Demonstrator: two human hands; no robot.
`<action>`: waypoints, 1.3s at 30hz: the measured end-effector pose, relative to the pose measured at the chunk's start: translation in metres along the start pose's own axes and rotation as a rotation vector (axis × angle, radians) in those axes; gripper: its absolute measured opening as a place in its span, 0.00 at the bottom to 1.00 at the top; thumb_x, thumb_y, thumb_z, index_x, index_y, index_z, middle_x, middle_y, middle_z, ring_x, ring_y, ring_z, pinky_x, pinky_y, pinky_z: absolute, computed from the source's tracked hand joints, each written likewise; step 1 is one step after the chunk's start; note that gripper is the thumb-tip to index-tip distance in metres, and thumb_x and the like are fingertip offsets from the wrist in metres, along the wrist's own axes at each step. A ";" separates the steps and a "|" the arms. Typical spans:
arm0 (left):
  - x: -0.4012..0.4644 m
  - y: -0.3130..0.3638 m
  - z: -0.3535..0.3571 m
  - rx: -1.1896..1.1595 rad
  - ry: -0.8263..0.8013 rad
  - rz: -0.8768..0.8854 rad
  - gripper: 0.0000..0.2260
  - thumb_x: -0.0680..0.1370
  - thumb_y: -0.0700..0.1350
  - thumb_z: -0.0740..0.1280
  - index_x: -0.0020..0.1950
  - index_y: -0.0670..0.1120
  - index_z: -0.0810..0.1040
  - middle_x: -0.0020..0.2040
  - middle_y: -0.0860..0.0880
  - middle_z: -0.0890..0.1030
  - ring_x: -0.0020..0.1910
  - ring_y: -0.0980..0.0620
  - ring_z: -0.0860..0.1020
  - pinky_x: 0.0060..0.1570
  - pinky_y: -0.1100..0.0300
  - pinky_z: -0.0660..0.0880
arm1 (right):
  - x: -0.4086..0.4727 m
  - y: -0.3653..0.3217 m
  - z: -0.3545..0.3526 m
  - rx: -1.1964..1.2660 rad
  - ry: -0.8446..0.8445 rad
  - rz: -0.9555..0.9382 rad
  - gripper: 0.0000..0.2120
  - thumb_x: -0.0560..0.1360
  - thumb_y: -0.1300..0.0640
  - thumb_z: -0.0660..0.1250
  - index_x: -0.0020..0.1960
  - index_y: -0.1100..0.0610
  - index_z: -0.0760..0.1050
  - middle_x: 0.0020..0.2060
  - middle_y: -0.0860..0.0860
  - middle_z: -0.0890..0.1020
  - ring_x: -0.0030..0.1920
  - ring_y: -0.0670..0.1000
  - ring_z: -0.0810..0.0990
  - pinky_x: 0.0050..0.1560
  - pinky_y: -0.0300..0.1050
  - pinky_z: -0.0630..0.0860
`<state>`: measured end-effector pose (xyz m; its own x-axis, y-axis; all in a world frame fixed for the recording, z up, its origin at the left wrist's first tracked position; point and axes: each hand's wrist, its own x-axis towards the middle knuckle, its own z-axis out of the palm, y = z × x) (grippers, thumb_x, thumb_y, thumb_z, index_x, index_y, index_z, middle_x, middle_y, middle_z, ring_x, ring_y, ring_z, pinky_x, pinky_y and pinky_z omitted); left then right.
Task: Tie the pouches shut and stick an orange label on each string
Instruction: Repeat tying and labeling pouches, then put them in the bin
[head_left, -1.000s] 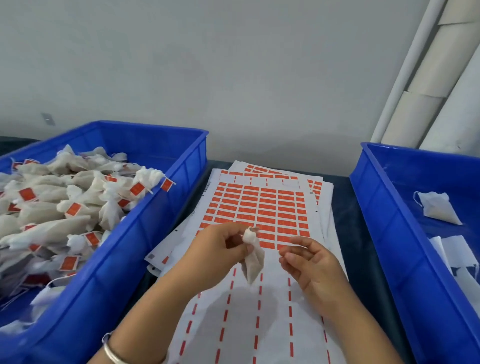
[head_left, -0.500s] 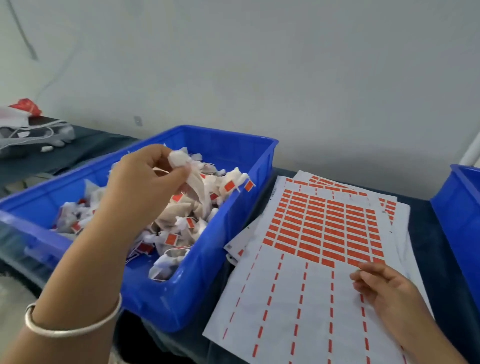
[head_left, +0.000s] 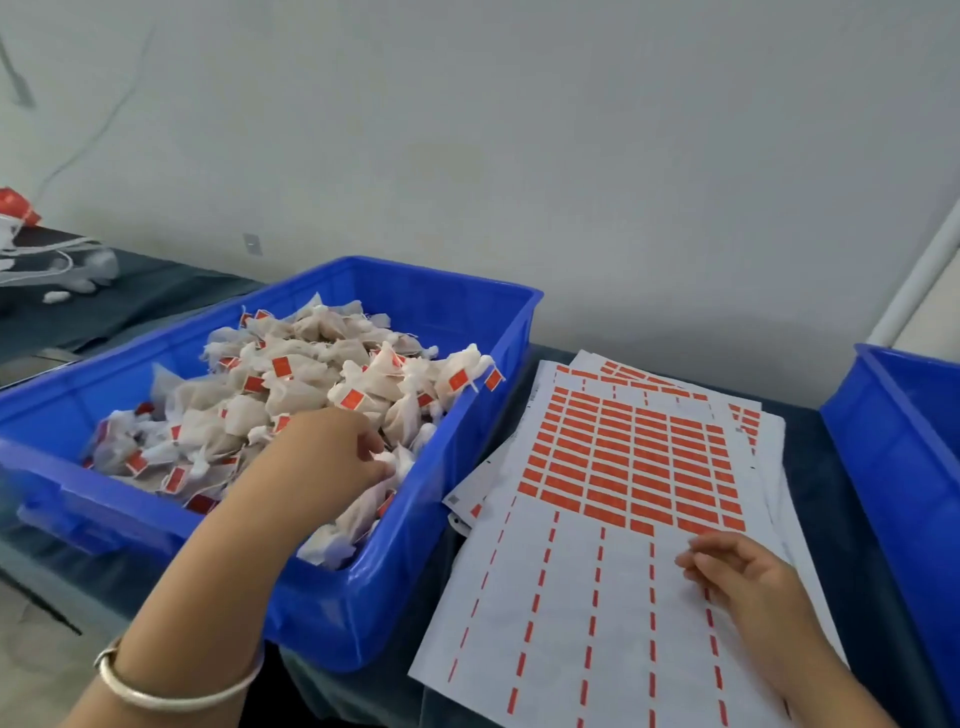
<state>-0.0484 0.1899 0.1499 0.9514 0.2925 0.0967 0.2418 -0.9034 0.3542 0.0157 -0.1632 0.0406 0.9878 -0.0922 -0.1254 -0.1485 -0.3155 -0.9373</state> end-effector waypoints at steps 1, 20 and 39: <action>-0.004 0.007 -0.001 -0.026 0.031 0.019 0.02 0.75 0.49 0.68 0.47 0.52 0.78 0.38 0.58 0.75 0.37 0.61 0.73 0.32 0.69 0.66 | -0.003 -0.004 0.003 -0.054 -0.036 -0.003 0.05 0.77 0.62 0.66 0.47 0.53 0.78 0.45 0.50 0.84 0.48 0.52 0.82 0.51 0.46 0.76; -0.058 0.172 0.162 0.133 -0.622 0.566 0.25 0.75 0.62 0.61 0.72 0.62 0.61 0.76 0.61 0.53 0.75 0.55 0.51 0.72 0.50 0.50 | -0.066 -0.090 -0.230 -0.736 0.401 -0.073 0.14 0.78 0.59 0.63 0.41 0.41 0.76 0.45 0.43 0.82 0.45 0.44 0.79 0.37 0.37 0.69; -0.064 0.164 0.193 0.240 -0.550 0.676 0.55 0.50 0.78 0.26 0.75 0.60 0.46 0.75 0.58 0.37 0.75 0.53 0.37 0.68 0.52 0.34 | -0.020 -0.057 -0.219 -0.154 0.409 0.119 0.10 0.75 0.60 0.63 0.35 0.61 0.74 0.33 0.53 0.78 0.32 0.50 0.76 0.32 0.39 0.72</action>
<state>-0.0331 -0.0377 0.0226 0.8468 -0.4603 -0.2666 -0.4276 -0.8872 0.1735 -0.0061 -0.3502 0.1678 0.8680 -0.4927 -0.0617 -0.2961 -0.4138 -0.8609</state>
